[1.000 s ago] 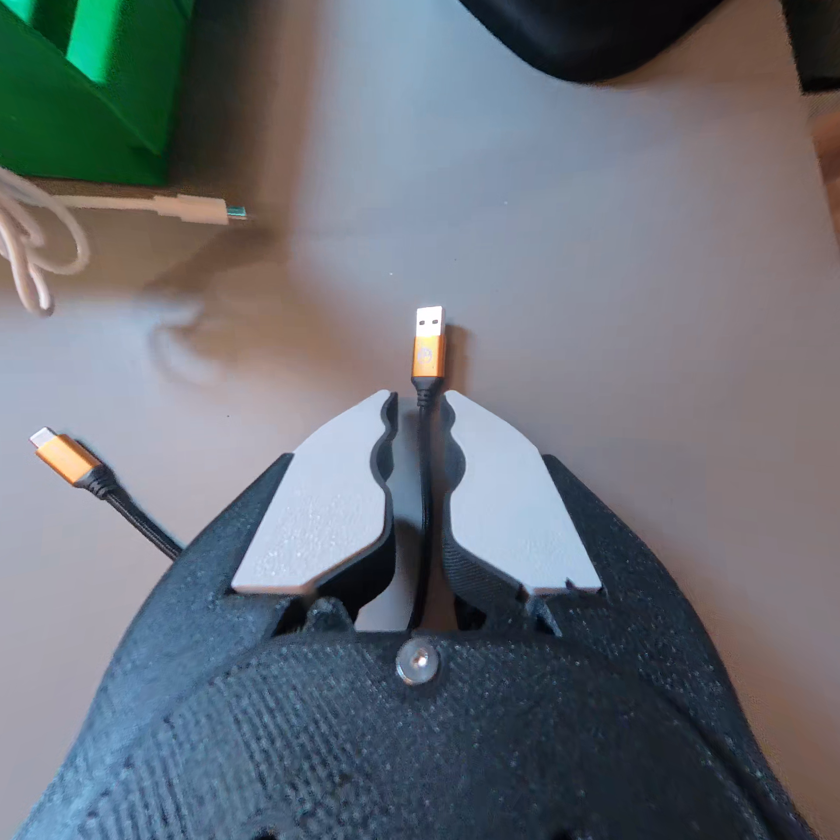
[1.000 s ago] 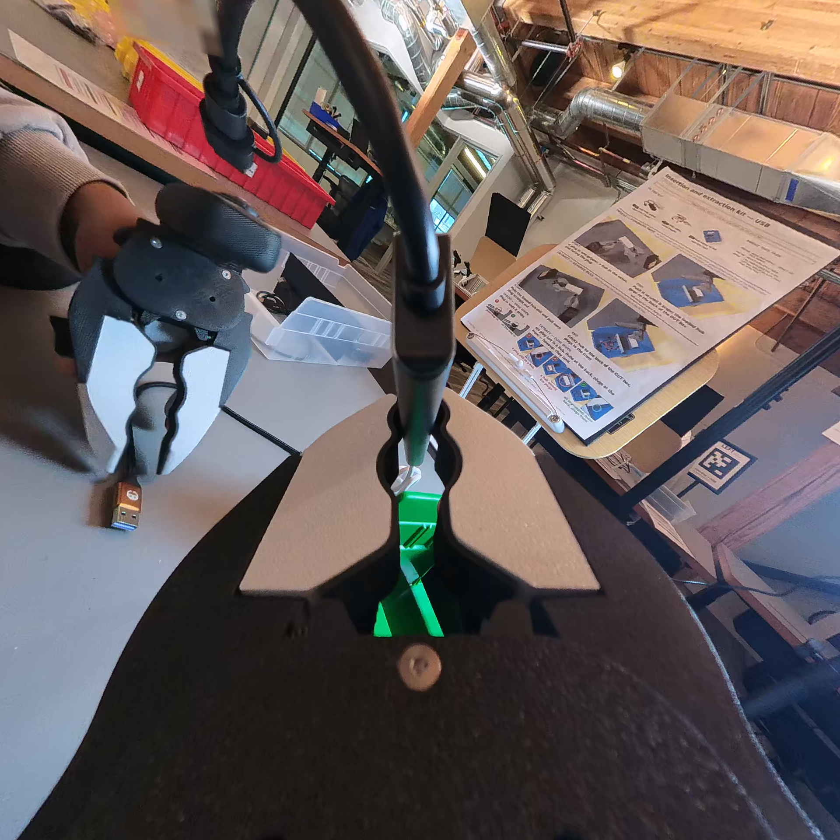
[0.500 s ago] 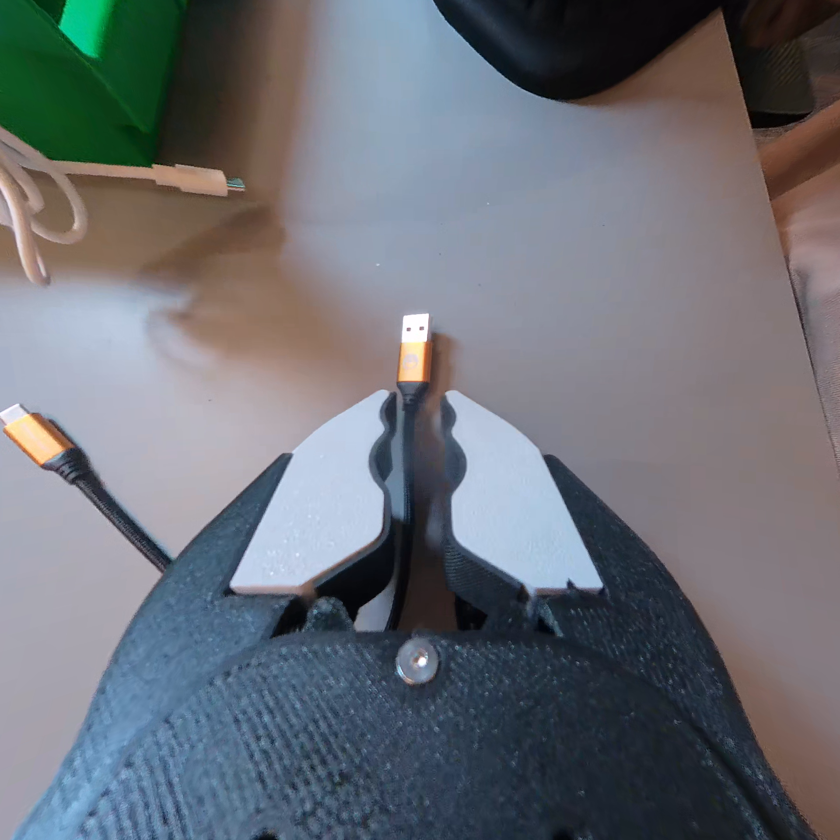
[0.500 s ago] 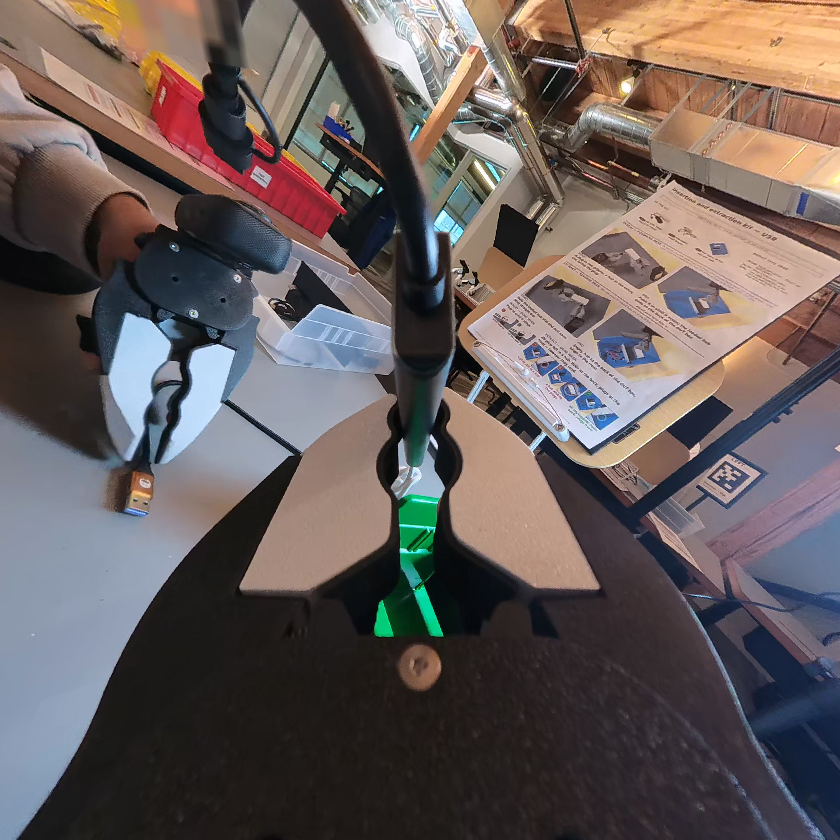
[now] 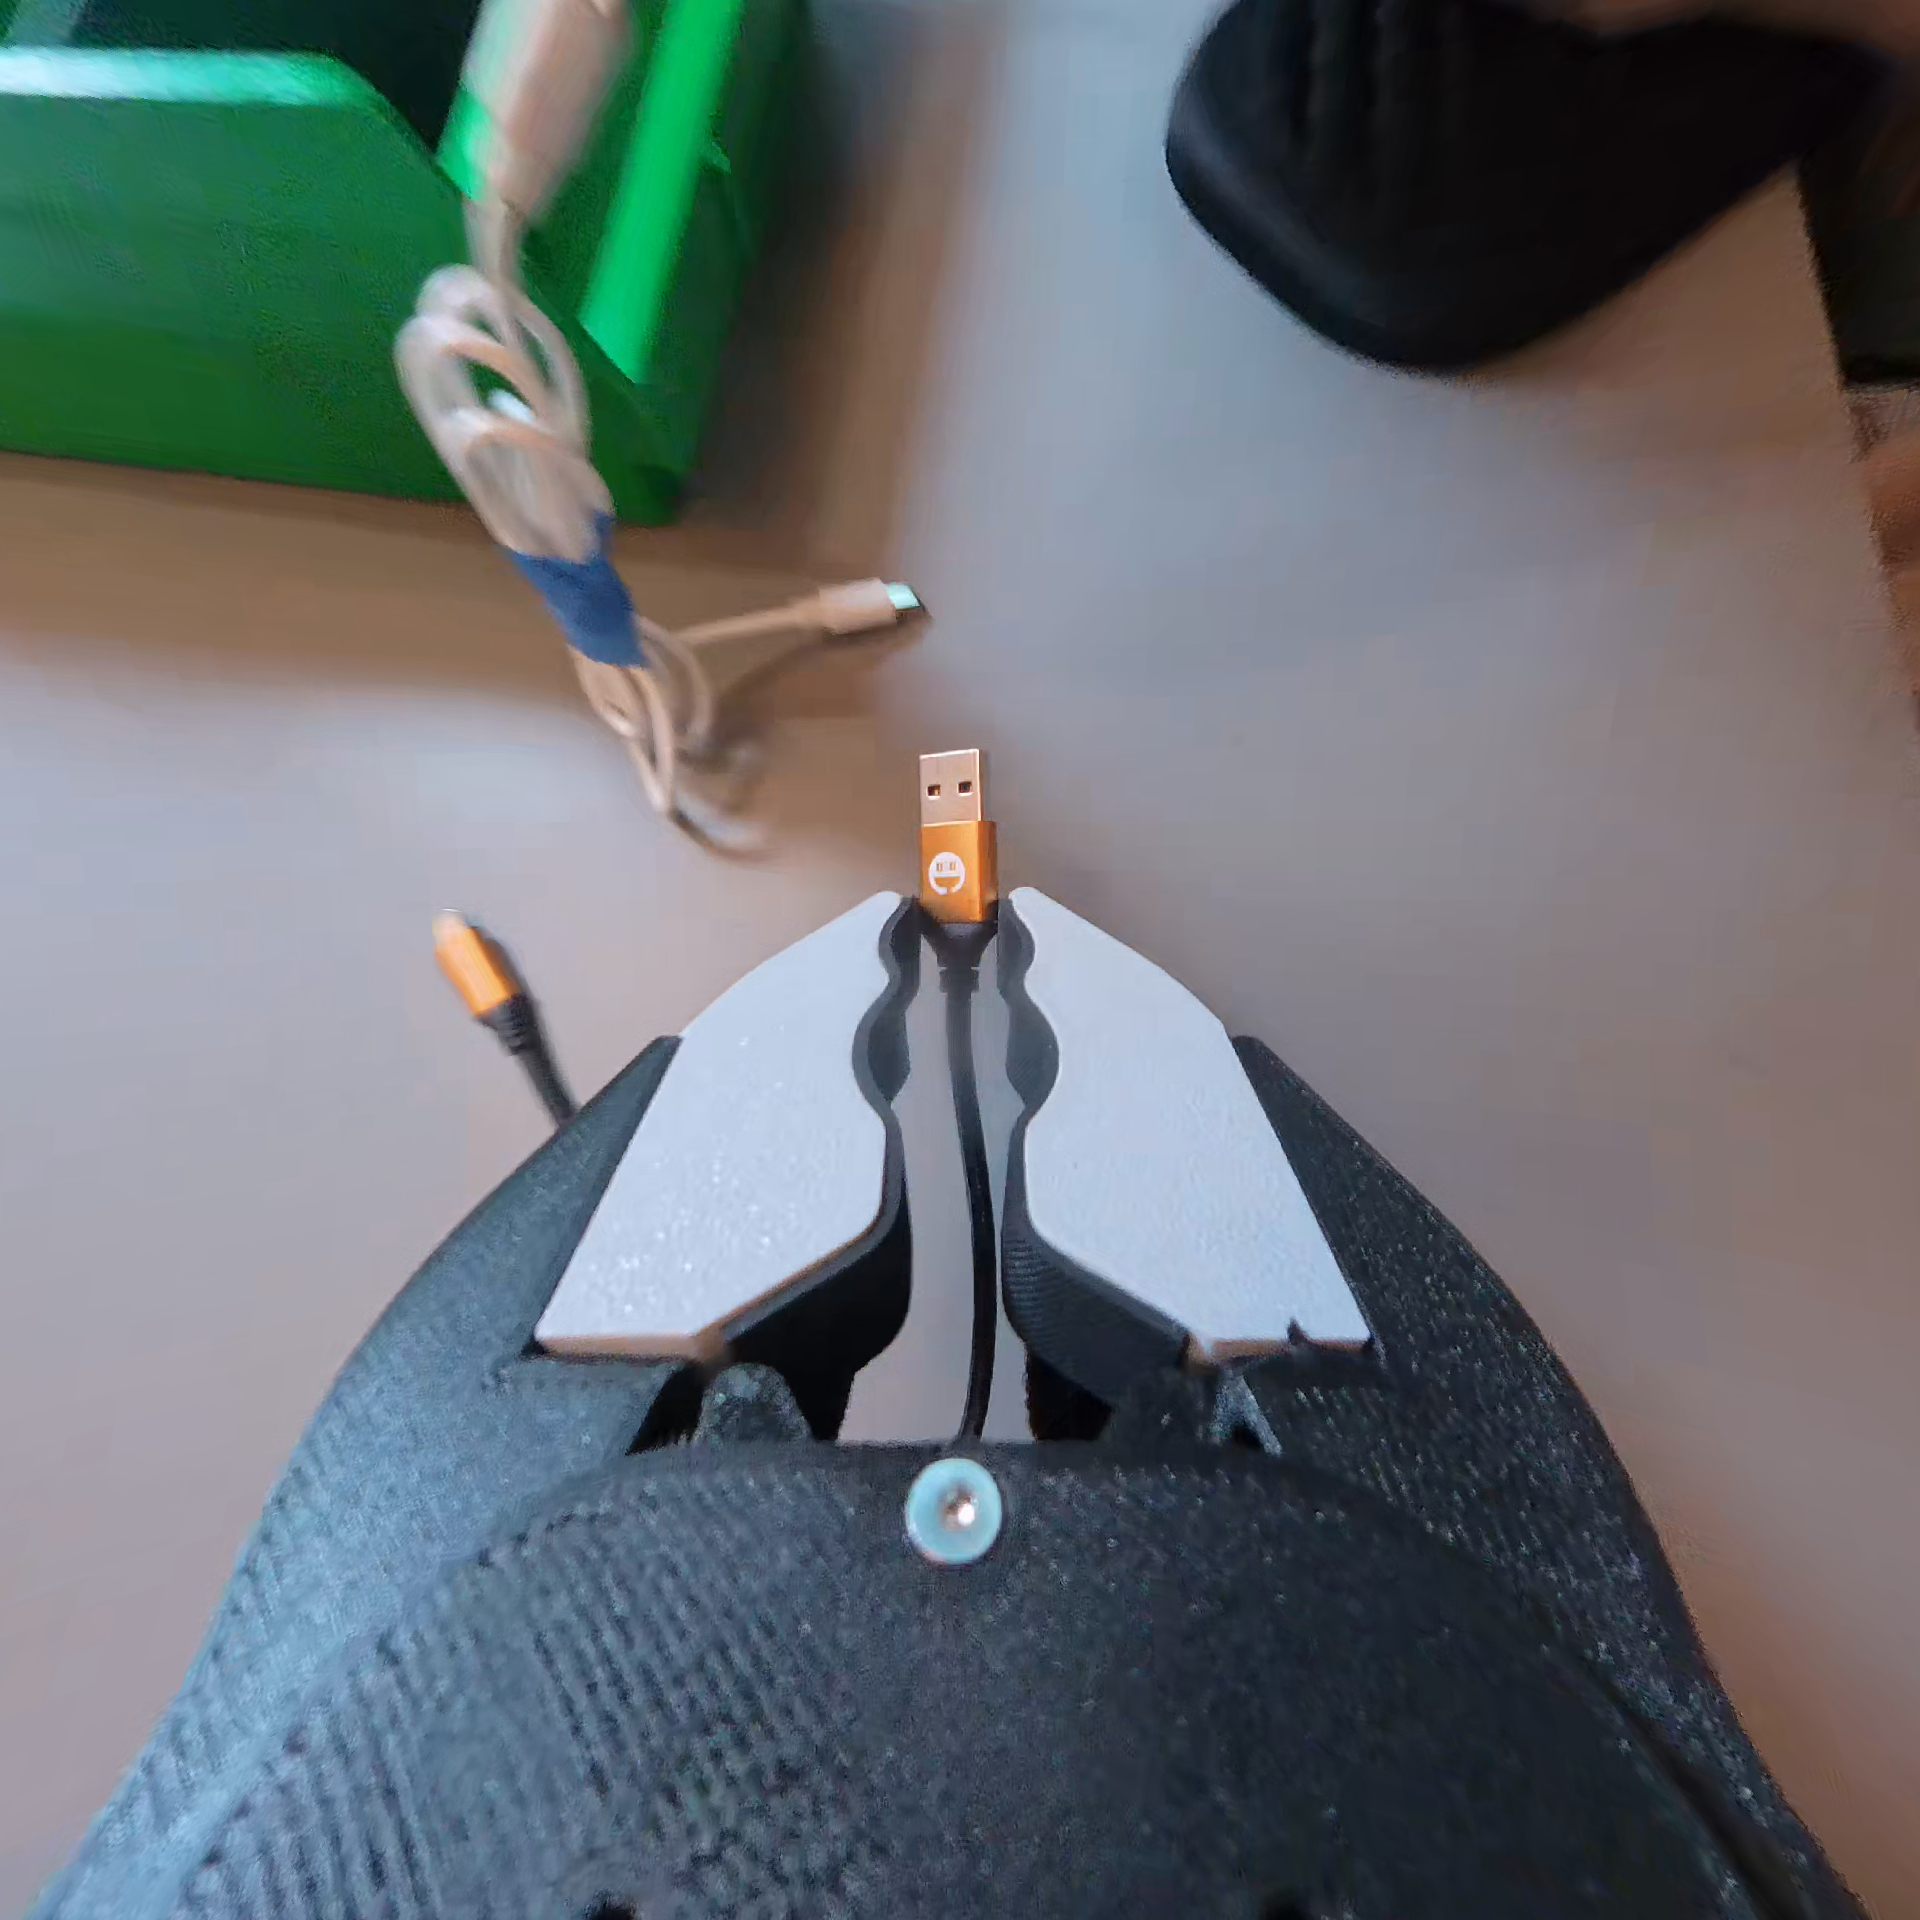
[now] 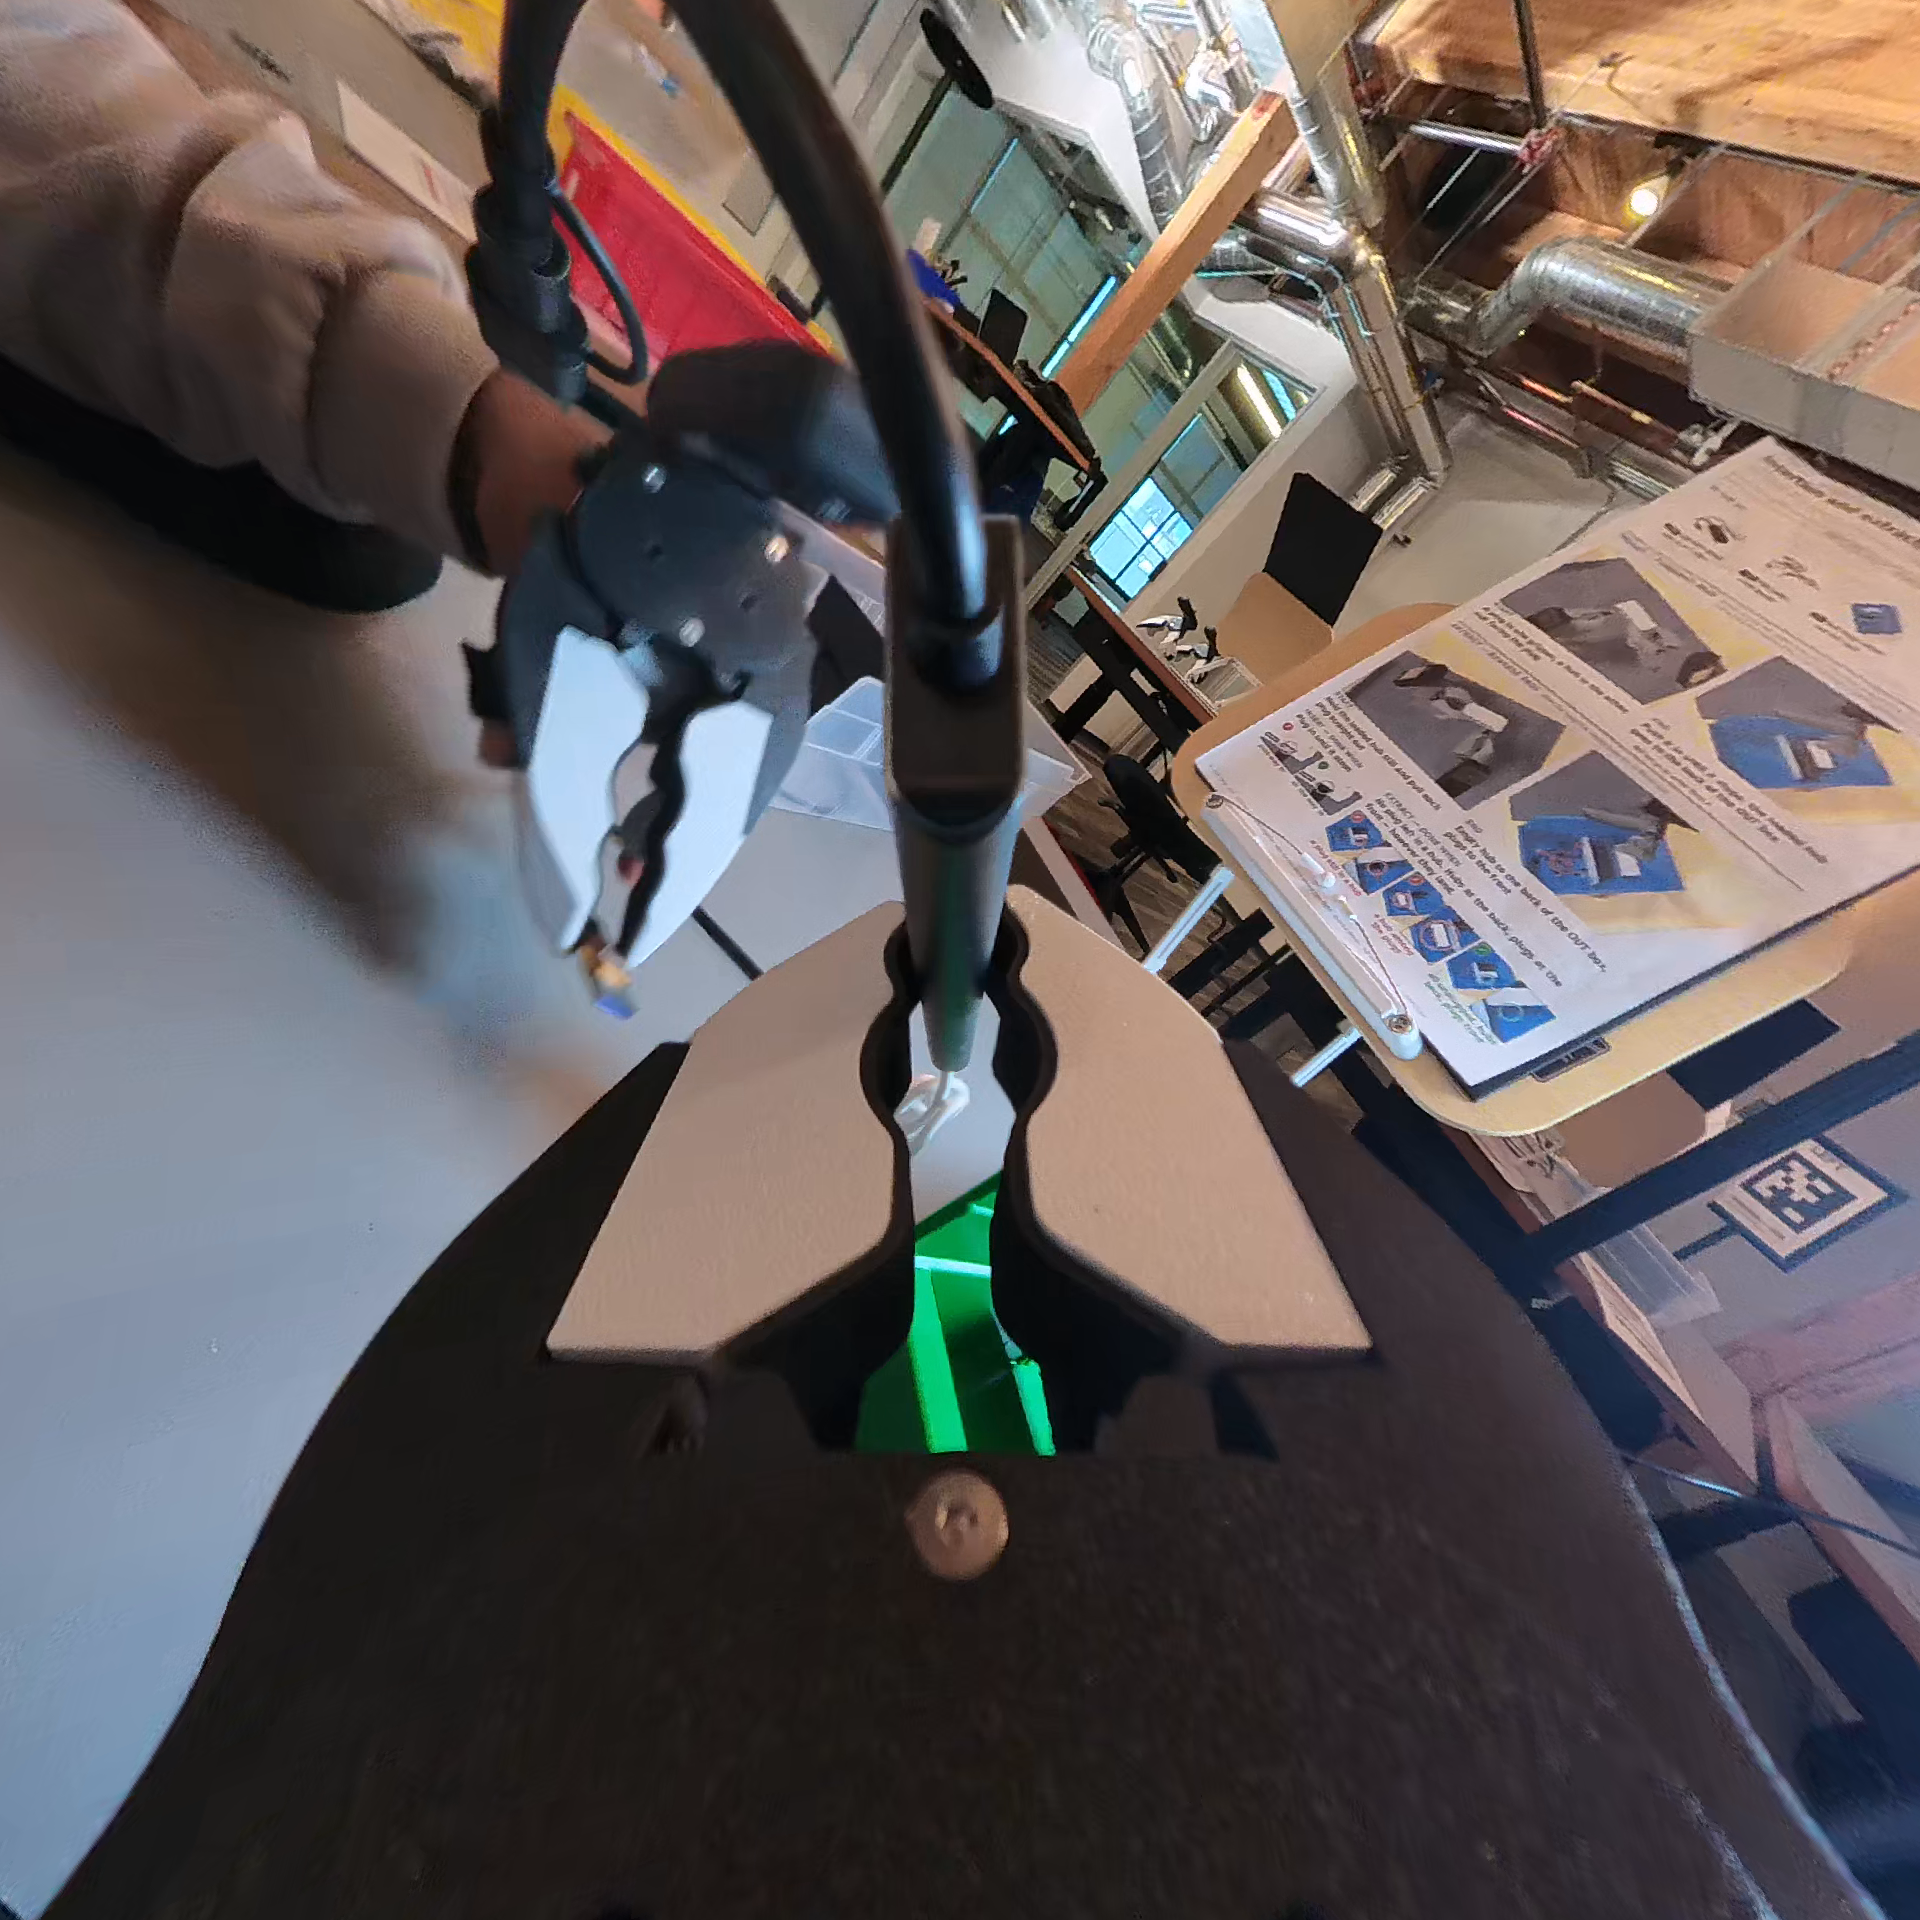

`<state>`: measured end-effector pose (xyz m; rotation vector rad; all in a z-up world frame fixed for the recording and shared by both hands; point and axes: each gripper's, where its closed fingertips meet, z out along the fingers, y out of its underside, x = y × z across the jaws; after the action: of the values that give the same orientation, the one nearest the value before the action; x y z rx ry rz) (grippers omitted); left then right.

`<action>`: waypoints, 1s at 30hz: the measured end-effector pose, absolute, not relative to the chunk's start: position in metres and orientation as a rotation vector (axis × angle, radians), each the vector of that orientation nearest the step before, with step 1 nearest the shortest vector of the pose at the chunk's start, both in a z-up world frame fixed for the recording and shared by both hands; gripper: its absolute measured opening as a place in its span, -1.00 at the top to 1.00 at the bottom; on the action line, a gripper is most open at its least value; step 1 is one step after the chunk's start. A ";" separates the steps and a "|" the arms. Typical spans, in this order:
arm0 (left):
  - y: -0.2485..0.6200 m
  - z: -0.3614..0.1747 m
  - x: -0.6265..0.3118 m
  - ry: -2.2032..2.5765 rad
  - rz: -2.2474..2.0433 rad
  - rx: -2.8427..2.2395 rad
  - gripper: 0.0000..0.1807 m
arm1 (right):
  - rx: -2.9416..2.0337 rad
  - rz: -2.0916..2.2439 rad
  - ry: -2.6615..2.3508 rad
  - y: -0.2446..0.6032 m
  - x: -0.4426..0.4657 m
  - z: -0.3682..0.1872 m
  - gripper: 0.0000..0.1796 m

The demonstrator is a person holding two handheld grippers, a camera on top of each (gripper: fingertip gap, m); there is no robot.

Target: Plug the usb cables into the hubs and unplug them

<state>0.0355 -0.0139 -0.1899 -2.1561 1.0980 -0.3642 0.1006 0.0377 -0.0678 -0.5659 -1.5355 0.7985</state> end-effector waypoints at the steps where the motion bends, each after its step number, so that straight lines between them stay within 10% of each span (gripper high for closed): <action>1: -0.012 -0.176 0.033 1.074 -0.361 -2.137 0.84 | -0.553 0.778 -1.546 0.036 0.099 -0.070 0.87; 10: -0.012 -0.105 0.058 1.202 -0.374 -2.099 0.84 | -0.393 0.439 -1.622 0.019 0.083 -0.089 0.88; 30: -0.022 -0.136 0.047 1.321 -0.125 -2.278 0.85 | -0.261 -0.001 -1.702 0.009 0.051 -0.115 0.88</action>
<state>0.0466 -0.0215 -0.1355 -2.2776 1.3206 -0.1249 0.0512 0.0092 -0.1153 -0.2611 -1.7023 -0.0013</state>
